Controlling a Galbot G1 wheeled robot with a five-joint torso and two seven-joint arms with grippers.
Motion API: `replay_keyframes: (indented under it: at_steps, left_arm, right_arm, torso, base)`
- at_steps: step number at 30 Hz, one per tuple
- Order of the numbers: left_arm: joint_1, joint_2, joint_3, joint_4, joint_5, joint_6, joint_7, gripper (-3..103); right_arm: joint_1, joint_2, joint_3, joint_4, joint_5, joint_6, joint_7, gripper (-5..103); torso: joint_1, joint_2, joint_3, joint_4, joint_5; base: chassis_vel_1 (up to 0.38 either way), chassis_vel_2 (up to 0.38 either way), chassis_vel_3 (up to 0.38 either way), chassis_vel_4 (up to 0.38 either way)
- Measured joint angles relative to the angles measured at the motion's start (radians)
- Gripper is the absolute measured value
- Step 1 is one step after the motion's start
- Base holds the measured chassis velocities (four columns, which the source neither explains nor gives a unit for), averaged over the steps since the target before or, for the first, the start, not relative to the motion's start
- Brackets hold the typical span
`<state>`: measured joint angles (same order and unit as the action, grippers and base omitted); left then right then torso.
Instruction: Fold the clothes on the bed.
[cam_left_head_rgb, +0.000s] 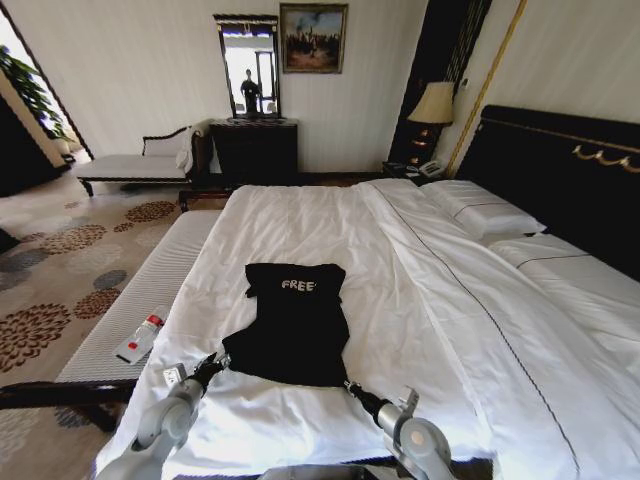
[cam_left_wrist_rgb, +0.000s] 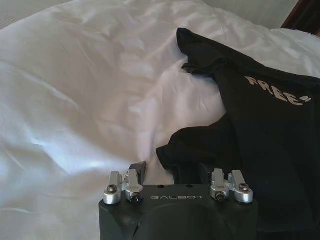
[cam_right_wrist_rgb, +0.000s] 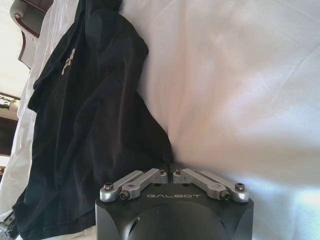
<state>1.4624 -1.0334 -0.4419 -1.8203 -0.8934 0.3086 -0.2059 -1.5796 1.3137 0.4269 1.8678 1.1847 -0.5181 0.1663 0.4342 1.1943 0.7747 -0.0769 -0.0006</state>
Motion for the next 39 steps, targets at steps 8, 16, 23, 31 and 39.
replay_keyframes:
  at_steps: [8,16,23,31,39]
  left_arm:
    - [-0.041,-0.001,0.044,0.029,0.014,0.0,-0.01,59]
    - [-0.054,-0.009,0.052,0.046,0.033,-0.005,-0.01,29]
    - [-0.05,-0.008,0.047,0.04,0.037,-0.012,-0.013,7]
    - [-0.018,-0.008,0.025,0.008,0.062,-0.025,-0.026,2]
    - [0.207,-0.05,-0.135,-0.184,0.148,-0.054,-0.027,2]
  right_arm:
    - [-0.01,-0.003,0.017,0.004,0.002,0.0,-0.001,1]
    - [-0.017,-0.003,0.025,0.01,0.002,0.0,-0.001,1]
    - [-0.019,-0.001,0.025,0.013,-0.001,0.001,-0.001,1]
    - [-0.028,0.002,0.024,0.022,-0.008,0.002,0.0,1]
    - [-0.135,-0.023,0.06,0.169,-0.04,-0.014,0.025,1]
  torso:
    - [0.0,0.0,0.0,0.0,0.0]
    - [0.0,0.0,0.0,-0.0001,-0.0002]
    - [0.0,0.0,0.0,-0.0001,-0.0002]
    - [0.0,0.0,0.0,-0.0005,-0.0003]
    - [0.0,0.0,0.0,0.0006,0.0]
  base:
    - [0.0,0.0,0.0,0.0]
    - [0.0,0.0,0.0,0.0]
    - [0.0,0.0,0.0,0.0]
    - [0.0,0.0,0.0,0.0]
    - [0.0,0.0,0.0,0.0]
